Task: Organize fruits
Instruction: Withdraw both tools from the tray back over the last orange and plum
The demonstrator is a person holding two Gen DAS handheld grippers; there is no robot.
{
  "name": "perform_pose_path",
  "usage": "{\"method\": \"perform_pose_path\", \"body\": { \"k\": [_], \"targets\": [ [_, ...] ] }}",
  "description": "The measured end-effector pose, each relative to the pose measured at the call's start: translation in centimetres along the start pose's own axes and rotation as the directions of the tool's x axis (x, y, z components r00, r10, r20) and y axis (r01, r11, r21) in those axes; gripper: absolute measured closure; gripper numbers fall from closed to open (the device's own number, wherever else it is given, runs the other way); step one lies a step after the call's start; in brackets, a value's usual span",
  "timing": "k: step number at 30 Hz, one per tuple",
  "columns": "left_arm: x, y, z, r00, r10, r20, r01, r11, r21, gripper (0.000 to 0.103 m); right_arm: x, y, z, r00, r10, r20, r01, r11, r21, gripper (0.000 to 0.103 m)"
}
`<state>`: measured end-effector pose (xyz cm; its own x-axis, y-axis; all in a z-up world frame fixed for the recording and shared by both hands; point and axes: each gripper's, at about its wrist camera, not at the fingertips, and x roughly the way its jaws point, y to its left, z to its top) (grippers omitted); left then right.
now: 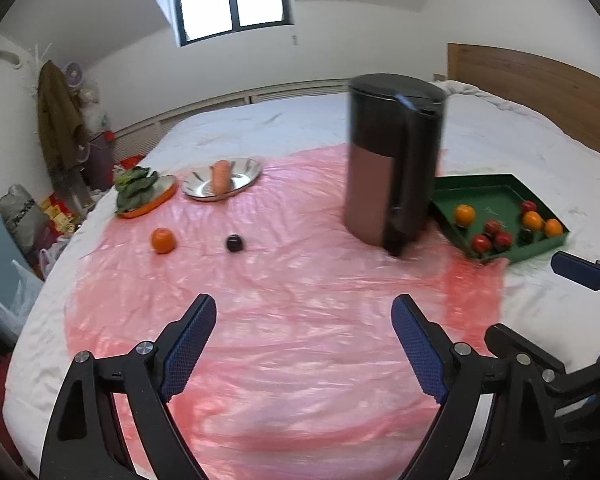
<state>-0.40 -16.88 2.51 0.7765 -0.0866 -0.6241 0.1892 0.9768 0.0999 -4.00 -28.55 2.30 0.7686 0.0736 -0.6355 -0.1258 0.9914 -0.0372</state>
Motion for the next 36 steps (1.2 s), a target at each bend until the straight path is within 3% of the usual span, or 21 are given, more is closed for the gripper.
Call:
{"method": "perform_pose_path", "body": {
  "k": [8, 36],
  "targets": [
    [1.6, 4.2, -0.3, 0.998, 0.060, -0.009, -0.060, 0.997, -0.039, 0.012, 1.6, 3.5, 1.9, 0.999, 0.002, 0.038, -0.001, 1.000, -0.022, 0.000],
    [6.0, 14.5, -0.2, 0.991, 0.115, -0.065, -0.123, 0.984, -0.130, 0.012, 9.2, 11.6, 6.1, 0.989, 0.149, -0.007, -0.149, 0.981, -0.123, 0.000]
  ]
}}
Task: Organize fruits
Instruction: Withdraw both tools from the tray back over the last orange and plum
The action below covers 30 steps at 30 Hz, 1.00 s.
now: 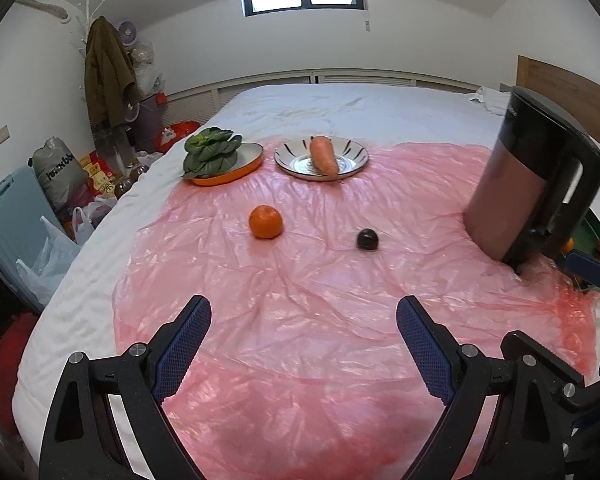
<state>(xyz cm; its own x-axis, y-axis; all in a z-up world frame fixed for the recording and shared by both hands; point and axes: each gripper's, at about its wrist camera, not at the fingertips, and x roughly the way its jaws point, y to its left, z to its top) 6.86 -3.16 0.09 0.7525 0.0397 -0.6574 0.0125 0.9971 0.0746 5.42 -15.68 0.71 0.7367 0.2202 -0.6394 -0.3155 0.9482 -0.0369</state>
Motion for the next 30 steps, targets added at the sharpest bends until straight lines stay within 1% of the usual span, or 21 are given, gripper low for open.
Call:
{"method": "perform_pose_path", "body": {
  "k": [7, 17, 30],
  "targets": [
    [0.7, 1.2, 0.4, 1.000, -0.003, -0.004, 0.003, 1.000, -0.006, 0.012, 1.7, 0.8, 0.7, 1.000, 0.024, -0.007, -0.024, 1.000, -0.003, 0.000],
    [1.7, 2.2, 0.8, 1.000, -0.006, -0.017, 0.006, 1.000, -0.007, 0.012, 3.0, 1.6, 1.5, 0.999, 0.048, -0.018, -0.049, 0.999, -0.014, 0.000],
    [2.0, 3.1, 1.3, 1.000, 0.006, -0.011, -0.006, 1.000, -0.011, 0.012, 4.1, 2.1, 1.8, 0.997, 0.069, -0.023, -0.069, 0.998, -0.013, 0.000]
  ]
}}
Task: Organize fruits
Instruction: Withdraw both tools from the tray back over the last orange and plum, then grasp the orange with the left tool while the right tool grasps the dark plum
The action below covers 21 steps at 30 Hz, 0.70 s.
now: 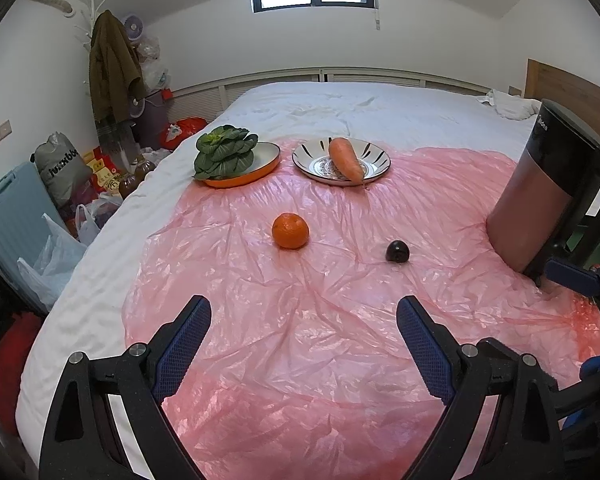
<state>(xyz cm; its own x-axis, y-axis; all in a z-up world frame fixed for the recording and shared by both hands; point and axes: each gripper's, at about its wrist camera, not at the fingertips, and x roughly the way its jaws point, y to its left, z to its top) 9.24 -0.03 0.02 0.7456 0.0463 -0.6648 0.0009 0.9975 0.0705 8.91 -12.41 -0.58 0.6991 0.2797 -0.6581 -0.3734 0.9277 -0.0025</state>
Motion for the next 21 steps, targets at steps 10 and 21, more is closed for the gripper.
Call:
{"method": "perform_pose_path", "body": {
  "k": [10, 21],
  "targets": [
    [1.3, 0.2, -0.2, 1.000, 0.004, -0.012, -0.004, 1.000, 0.008, 0.012, 1.3, 0.0, 0.1, 1.000, 0.015, -0.014, -0.015, 1.000, 0.005, 0.000],
    [4.6, 2.8, -0.2, 0.997, 0.004, -0.077, -0.009, 0.998, -0.066, 0.012, 3.9, -0.2, 1.5, 0.997, 0.068, -0.029, -0.068, 0.998, 0.005, 0.000]
  ]
}}
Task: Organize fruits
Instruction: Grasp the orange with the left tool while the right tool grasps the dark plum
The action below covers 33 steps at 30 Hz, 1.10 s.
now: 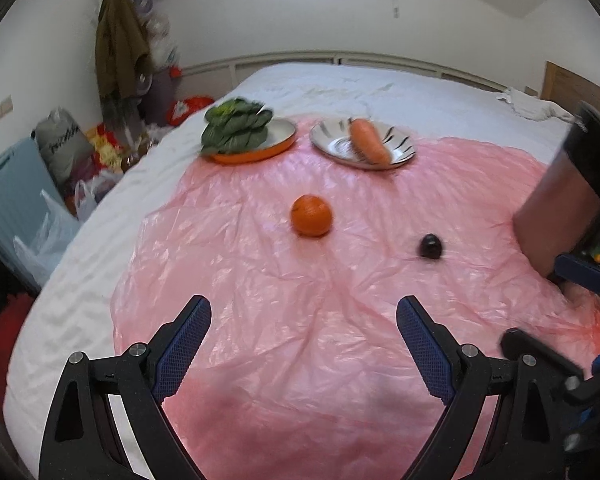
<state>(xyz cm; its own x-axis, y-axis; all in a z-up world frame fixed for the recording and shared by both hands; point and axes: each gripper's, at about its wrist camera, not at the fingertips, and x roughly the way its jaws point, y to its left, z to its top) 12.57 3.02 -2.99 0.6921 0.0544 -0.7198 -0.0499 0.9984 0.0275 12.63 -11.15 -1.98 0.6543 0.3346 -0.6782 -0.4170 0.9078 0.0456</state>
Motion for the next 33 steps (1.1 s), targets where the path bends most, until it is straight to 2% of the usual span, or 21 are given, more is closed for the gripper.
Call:
{"method": "perform_pose_path", "body": {
  "k": [8, 12, 17, 18, 20, 22, 26, 30, 32, 33],
  "targets": [
    [3.8, 3.0, 1.5, 0.999, -0.027, -0.027, 0.025, 0.997, -0.071, 0.012, 3.5, -1.1, 1.8, 0.999, 0.028, -0.025, -0.028, 1.000, 0.003, 0.000],
    [5.3, 2.1, 3.0, 0.997, -0.070, -0.020, 0.069, 0.997, -0.039, 0.012, 6.0, -2.1, 2.3, 0.996, 0.059, -0.065, -0.058, 0.998, 0.017, 0.000],
    [7.7, 0.0, 4.5, 0.996, -0.085, -0.027, 0.086, 0.996, 0.024, 0.013, 9.0, -3.2, 2.9, 0.993, 0.065, -0.099, -0.064, 0.998, 0.009, 0.000],
    [8.3, -0.2, 4.6, 0.996, -0.081, -0.033, 0.082, 0.996, 0.029, 0.013, 9.5, -3.4, 2.9, 0.992, 0.067, -0.105, -0.066, 0.998, 0.011, 0.003],
    [9.3, -0.6, 4.8, 0.997, -0.069, -0.043, 0.070, 0.997, 0.031, 0.015, 10.5, -3.8, 3.0, 0.990, 0.073, -0.121, -0.071, 0.997, 0.015, 0.017],
    [9.9, -0.7, 4.7, 0.997, -0.062, -0.050, 0.064, 0.998, 0.028, 0.017, 11.3, -4.0, 3.0, 0.988, 0.075, -0.135, -0.074, 0.997, 0.011, 0.026],
    [11.3, -1.1, 4.8, 0.997, -0.047, -0.061, 0.049, 0.998, 0.038, 0.020, 12.3, -4.2, 2.8, 0.986, 0.080, -0.147, -0.078, 0.997, 0.019, 0.031],
    [12.3, -1.4, 4.9, 0.996, -0.042, -0.072, 0.045, 0.998, 0.036, 0.025, 12.8, -4.3, 2.7, 0.984, 0.089, -0.153, -0.086, 0.996, 0.027, 0.031],
    [12.6, -1.7, 4.9, 0.996, -0.041, -0.075, 0.044, 0.998, 0.041, 0.028, 13.0, -4.5, 2.6, 0.983, 0.099, -0.157, -0.095, 0.995, 0.033, 0.039],
    [12.9, -1.8, 4.9, 0.996, -0.042, -0.079, 0.046, 0.998, 0.040, 0.032, 13.1, -4.5, 2.6, 0.982, 0.100, -0.160, -0.096, 0.995, 0.034, 0.040]
  ]
}}
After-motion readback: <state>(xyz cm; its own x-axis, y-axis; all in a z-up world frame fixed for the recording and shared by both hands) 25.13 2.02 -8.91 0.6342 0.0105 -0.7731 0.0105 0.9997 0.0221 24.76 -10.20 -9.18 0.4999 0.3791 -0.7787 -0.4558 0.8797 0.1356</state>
